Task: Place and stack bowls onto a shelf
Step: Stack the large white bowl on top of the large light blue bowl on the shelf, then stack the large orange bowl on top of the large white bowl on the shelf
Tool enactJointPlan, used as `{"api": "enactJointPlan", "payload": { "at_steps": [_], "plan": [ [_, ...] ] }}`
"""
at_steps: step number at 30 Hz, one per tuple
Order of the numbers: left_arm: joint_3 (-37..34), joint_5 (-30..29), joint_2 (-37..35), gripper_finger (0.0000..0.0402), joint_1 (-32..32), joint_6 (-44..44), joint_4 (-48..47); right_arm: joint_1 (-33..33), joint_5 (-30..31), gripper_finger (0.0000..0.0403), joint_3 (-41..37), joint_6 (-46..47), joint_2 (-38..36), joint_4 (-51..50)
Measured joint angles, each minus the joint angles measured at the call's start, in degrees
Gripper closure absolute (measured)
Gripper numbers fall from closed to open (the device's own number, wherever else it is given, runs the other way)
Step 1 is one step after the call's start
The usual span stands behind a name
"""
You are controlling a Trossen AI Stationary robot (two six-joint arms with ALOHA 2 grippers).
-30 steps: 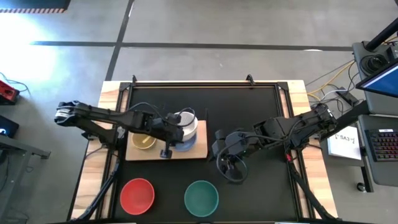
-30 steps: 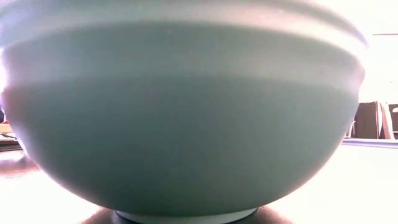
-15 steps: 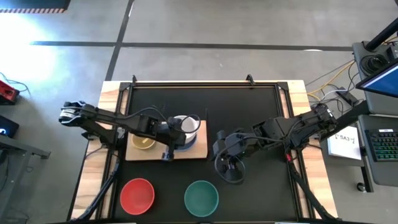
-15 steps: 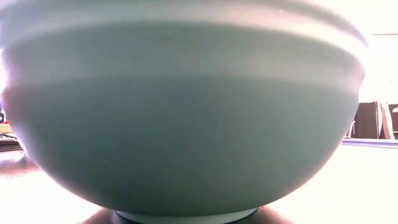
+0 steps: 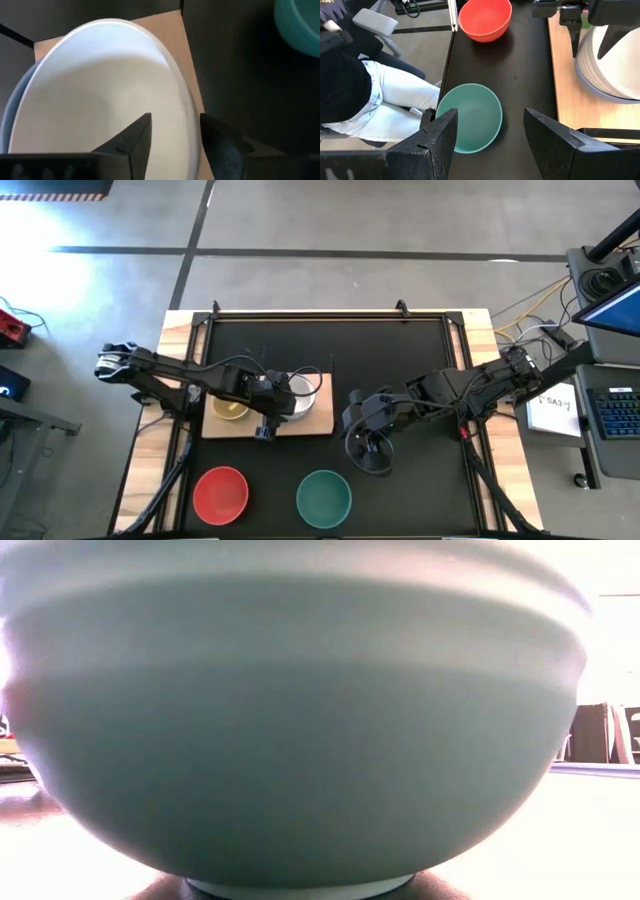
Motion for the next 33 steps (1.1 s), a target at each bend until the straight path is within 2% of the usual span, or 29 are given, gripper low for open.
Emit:
{"api": "enactJointPlan", "payload": {
  "at_steps": [4,11,20,24,30,33],
  "plan": [
    [2.94,0.11,-0.07,0.0238,-0.72,-1.96,-4.23,0.00,0.00,0.0188,0.00,0.00,0.00,-0.02],
    [9.01,0.10,-0.31,0.0242,-5.33,-4.18,-9.70,0.00,0.00,0.0188,0.00,0.00,0.00,0.00],
    [13.13,-11.05,-2.45,0.0254,-13.97,-9.35,-12.70,0.00,0.00,0.0188,0.00,-0.17,0.00,-0.04],
    [12.31,-12.18,-2.86,0.0256,-16.51,-17.29,-17.67,0.00,0.01,0.0188,0.00,-0.17,0.00,-0.04],
    [12.38,-11.92,-2.89,0.0256,-25.04,-29.65,-23.44,0.00,0.00,0.0188,0.00,-0.43,0.00,-0.09],
    [12.19,-6.47,-2.87,0.0256,-29.76,-37.88,-24.20,0.00,0.01,0.0188,-0.13,-0.13,-0.02,-0.04]
  ]
}}
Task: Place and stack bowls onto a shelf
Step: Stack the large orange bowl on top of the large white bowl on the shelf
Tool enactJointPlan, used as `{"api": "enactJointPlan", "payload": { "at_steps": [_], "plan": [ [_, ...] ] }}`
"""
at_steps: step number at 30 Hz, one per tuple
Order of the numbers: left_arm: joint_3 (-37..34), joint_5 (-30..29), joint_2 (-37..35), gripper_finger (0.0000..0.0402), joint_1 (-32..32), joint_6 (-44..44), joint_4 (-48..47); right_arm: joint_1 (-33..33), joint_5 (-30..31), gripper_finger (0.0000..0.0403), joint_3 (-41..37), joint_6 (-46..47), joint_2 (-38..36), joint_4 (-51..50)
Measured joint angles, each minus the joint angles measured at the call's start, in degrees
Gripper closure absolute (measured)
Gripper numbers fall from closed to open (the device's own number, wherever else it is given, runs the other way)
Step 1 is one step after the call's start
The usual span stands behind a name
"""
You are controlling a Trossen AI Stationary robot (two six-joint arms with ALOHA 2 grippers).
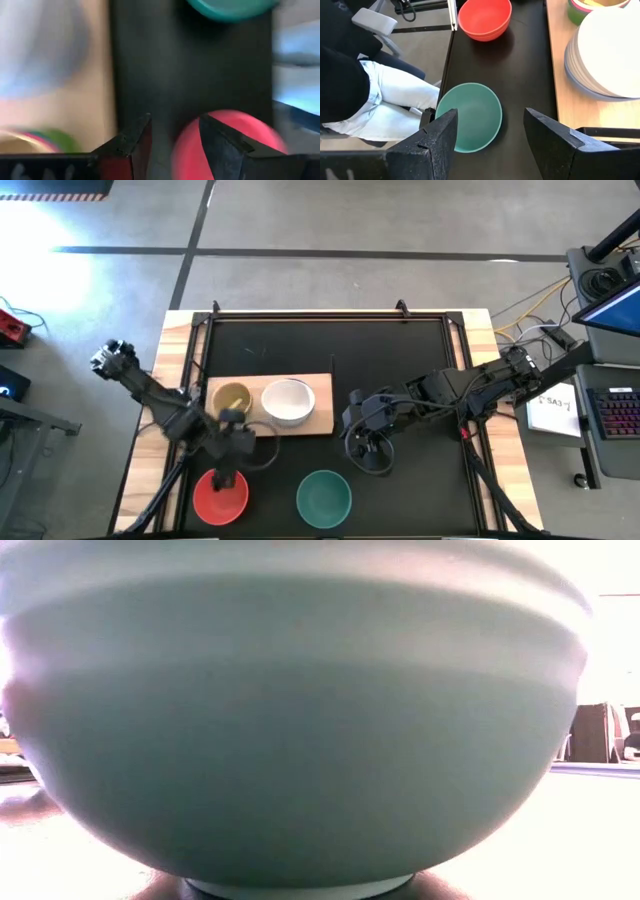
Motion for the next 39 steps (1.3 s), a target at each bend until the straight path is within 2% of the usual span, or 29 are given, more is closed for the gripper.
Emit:
{"api": "enactJointPlan", "payload": {
  "at_steps": [2,4,8,15,22,26,30,35,39],
  "plan": [
    [-0.47,2.99,0.10,0.0256,-3.23,-7.42,0.12,0.00,0.00,0.0188,-0.25,0.59,0.00,0.00],
    [-1.36,3.18,0.11,0.0256,-6.50,-14.84,0.16,0.02,0.01,0.0188,-0.64,0.91,0.00,0.05],
    [-4.83,3.06,0.11,0.0256,-12.65,-24.20,0.22,0.02,0.03,0.0188,-2.15,1.03,0.00,0.05],
    [-15.12,1.59,0.18,0.0256,-19.59,-30.43,5.65,0.02,1.33,0.0188,-3.89,3.68,0.00,0.30],
    [-23.81,-0.59,0.18,0.0256,-20.00,-31.95,8.92,0.02,2.81,0.0188,-3.96,6.58,0.00,0.52],
    [-27.64,-0.59,0.13,0.0260,-20.03,-32.04,17.02,0.02,2.98,0.0188,-3.96,6.67,0.00,0.50],
    [-29.49,-0.41,0.11,0.0298,-20.03,-31.85,23.01,0.02,3.02,0.0188,-3.96,6.65,0.00,0.50],
    [-28.94,-0.12,0.09,0.0389,-19.99,-30.56,23.81,0.02,3.05,0.0188,-3.96,6.63,0.00,0.50],
    [-26.92,-0.06,-0.02,0.0397,-19.60,-28.90,23.57,0.02,3.05,0.0188,-4.00,6.60,0.00,0.50]
  ]
}}
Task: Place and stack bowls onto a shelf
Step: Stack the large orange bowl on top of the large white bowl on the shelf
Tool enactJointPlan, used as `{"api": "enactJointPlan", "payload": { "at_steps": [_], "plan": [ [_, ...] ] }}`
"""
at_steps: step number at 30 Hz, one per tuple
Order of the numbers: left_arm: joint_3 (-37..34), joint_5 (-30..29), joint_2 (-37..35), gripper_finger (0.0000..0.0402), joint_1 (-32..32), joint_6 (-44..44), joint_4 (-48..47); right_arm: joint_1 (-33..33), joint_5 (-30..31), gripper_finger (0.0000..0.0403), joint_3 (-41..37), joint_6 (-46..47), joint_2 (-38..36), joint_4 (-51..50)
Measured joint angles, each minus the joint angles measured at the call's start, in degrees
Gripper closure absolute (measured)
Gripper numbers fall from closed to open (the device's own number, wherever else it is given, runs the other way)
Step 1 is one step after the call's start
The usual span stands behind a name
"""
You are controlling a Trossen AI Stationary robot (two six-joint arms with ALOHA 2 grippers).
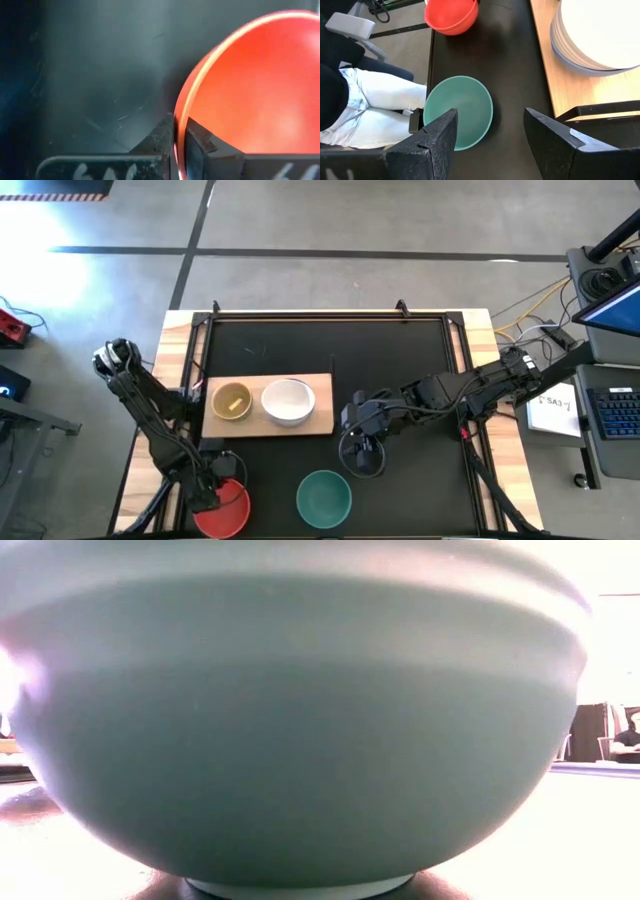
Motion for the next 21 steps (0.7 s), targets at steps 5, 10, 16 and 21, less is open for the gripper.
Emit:
{"api": "enactJointPlan", "payload": {
  "at_steps": [5,10,16,21],
  "plan": [
    [6.49,-0.75,-0.59,0.0401,1.32,3.22,-4.74,0.00,0.02,0.0188,-0.04,-0.47,0.00,0.01],
    [15.65,-9.33,-1.49,0.0401,2.86,7.91,-15.33,0.00,0.04,0.0188,-0.87,-0.47,0.00,0.02],
    [24.84,-27.00,-3.24,0.0401,7.40,16.56,-25.54,0.00,0.02,0.0188,-3.72,-0.47,0.00,0.01],
    [29.88,-34.85,-5.79,0.0401,13.49,26.41,-26.75,0.00,0.07,0.0188,-6.86,0.47,0.00,0.11]
  ]
}}
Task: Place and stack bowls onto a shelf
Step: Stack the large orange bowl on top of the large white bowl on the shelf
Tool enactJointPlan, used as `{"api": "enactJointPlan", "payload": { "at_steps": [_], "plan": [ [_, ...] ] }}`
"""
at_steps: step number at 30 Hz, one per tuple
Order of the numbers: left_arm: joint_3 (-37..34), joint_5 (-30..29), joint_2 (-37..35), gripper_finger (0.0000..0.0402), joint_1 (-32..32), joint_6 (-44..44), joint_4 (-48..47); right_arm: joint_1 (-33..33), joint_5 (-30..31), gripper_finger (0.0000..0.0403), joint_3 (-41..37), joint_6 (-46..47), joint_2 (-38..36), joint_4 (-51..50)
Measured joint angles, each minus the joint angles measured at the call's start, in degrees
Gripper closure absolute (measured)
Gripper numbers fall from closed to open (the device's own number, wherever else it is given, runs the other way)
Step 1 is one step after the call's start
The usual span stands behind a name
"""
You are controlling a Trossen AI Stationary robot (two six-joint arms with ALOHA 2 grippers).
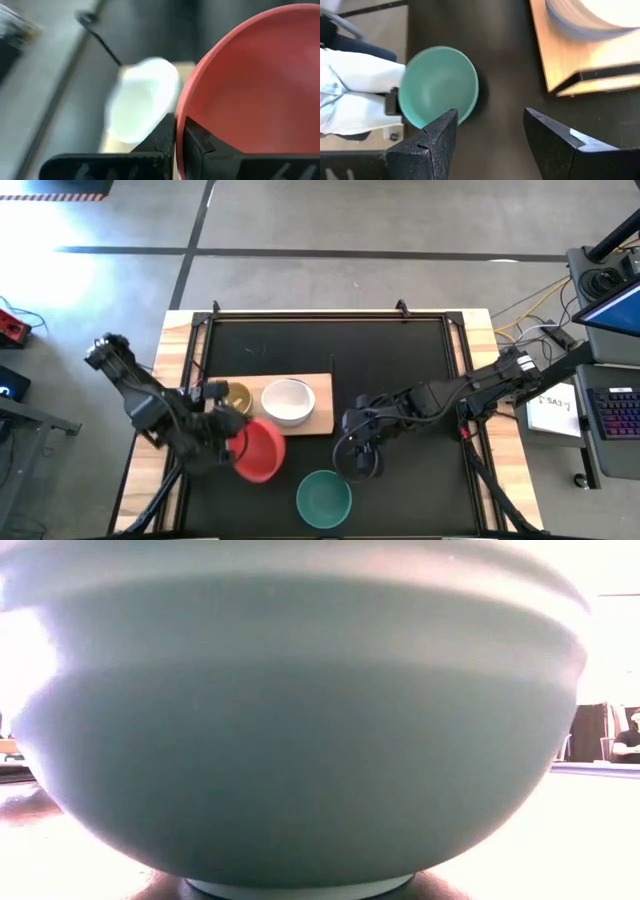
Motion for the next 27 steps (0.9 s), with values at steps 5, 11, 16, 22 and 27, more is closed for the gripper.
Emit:
{"api": "enactJointPlan", "payload": {
  "at_steps": [5,11,16,22,27],
  "plan": [
    [0.90,-2.92,-2.88,0.0401,7.24,6.60,0.12,0.18,1.29,0.0188,-2.63,0.85,0.00,-0.07],
    [-4.48,-3.86,-6.01,0.0402,16.08,11.50,2.76,0.37,1.31,0.0188,-2.77,2.09,0.00,-0.01],
    [-9.90,-2.75,-9.01,0.0402,21.90,17.08,11.22,0.37,1.29,0.0188,-2.67,2.11,0.00,-0.06],
    [-15.83,3.75,-10.78,0.0401,23.50,19.67,17.14,0.37,1.29,0.0188,-2.67,2.08,0.00,-0.07],
    [-15.75,2.65,-11.50,0.0401,23.50,21.78,18.12,0.37,1.29,0.0188,-2.67,2.07,0.00,-0.07]
  ]
}}
